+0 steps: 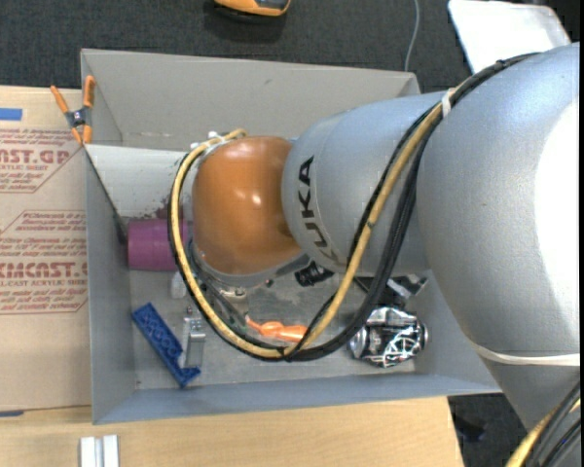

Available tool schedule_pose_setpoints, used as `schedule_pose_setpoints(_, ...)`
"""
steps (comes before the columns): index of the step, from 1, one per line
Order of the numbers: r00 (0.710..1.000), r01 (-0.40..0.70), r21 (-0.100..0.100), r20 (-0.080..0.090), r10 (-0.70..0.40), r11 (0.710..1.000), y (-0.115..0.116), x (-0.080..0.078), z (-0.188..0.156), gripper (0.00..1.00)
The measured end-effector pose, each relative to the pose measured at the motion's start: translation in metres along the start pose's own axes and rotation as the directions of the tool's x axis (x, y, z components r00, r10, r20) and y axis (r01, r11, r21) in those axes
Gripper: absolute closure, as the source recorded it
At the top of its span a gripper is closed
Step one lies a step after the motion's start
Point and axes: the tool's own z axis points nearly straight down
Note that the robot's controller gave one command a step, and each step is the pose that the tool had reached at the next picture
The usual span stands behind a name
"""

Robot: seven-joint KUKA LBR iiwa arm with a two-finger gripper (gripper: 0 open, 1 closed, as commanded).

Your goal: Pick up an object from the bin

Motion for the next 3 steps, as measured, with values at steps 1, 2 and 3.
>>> schedule_pose_setpoints(1, 1.000, -0.003, -0.001, 0.007, 0.003, 1.000, -0.001, -0.002, -0.004, 0.00)
schedule_pose_setpoints(2, 0.985, -0.175, -0.002, 0.004, 0.175, 0.985, 0.000, 0.005, 0.057, 0.00)
schedule_pose_setpoints(3, 0.974, -0.225, -0.003, 0.004, 0.225, 0.974, -0.003, 0.014, 0.036, 0.00)
